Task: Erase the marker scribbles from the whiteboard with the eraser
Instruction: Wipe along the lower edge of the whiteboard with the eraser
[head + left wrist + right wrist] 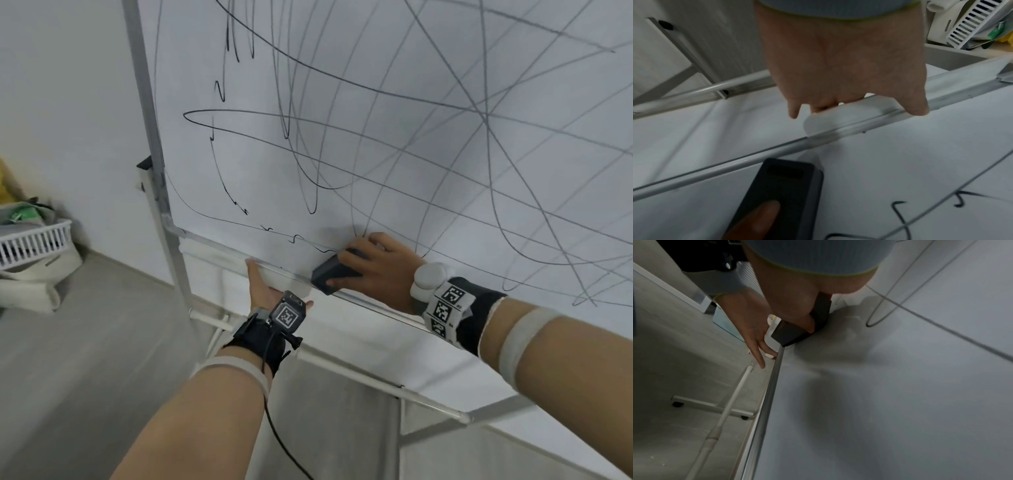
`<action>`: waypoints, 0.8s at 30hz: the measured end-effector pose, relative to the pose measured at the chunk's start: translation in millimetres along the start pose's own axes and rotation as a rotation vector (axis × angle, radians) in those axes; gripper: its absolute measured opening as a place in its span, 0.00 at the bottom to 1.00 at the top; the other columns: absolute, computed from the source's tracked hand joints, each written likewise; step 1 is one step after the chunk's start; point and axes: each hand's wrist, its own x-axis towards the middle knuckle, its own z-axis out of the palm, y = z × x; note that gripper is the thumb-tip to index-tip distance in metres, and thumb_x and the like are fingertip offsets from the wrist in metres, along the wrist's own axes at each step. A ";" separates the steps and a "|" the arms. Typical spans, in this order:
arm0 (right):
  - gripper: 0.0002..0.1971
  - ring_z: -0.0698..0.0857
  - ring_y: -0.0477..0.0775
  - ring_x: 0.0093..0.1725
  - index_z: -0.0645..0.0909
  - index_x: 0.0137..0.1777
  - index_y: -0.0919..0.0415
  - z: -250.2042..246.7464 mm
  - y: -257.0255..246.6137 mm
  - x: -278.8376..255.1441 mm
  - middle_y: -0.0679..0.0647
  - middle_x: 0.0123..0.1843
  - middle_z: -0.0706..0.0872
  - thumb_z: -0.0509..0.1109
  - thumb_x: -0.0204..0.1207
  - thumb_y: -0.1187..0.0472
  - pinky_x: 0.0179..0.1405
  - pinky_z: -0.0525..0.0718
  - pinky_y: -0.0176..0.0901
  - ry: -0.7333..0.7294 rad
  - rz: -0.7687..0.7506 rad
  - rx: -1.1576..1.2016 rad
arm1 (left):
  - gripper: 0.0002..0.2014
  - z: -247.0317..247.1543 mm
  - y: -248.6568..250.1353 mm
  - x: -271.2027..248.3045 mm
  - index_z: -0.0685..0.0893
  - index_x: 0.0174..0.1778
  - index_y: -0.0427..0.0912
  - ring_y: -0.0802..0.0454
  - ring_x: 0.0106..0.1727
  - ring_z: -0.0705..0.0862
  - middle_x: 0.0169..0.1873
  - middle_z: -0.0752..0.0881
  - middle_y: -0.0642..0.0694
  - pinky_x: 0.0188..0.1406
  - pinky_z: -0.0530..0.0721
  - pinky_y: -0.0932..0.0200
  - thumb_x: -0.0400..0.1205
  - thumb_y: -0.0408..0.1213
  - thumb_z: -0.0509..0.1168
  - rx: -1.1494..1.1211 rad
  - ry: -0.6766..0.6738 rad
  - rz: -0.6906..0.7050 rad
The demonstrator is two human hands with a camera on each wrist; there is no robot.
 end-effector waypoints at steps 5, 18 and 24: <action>0.24 0.79 0.64 0.64 0.81 0.69 0.40 -5.8 -3.1 47.0 0.54 0.64 0.81 0.69 0.75 0.63 0.64 0.70 0.57 0.059 0.005 0.034 | 0.64 8.3 47.8 -4.0 0.50 0.89 0.48 0.43 0.89 0.56 0.88 0.56 0.45 0.87 0.57 0.40 0.63 0.85 0.56 0.079 0.211 0.096; 0.19 0.77 0.65 0.61 0.85 0.65 0.39 -29.2 -12.2 172.8 0.53 0.63 0.80 0.74 0.73 0.53 0.61 0.70 0.58 0.105 0.024 0.039 | 0.62 -13.5 78.4 -17.9 0.78 0.77 0.39 0.34 0.65 0.86 0.68 0.84 0.33 0.66 0.82 0.39 0.56 0.84 0.64 -0.116 0.072 0.185; 0.17 0.78 0.62 0.56 0.87 0.60 0.39 -43.9 -13.8 225.2 0.52 0.58 0.81 0.68 0.73 0.56 0.57 0.70 0.55 0.189 0.032 0.057 | 0.56 -19.6 94.7 -32.2 0.76 0.75 0.46 0.31 0.68 0.81 0.71 0.81 0.35 0.76 0.69 0.26 0.63 0.87 0.53 -0.112 0.033 0.133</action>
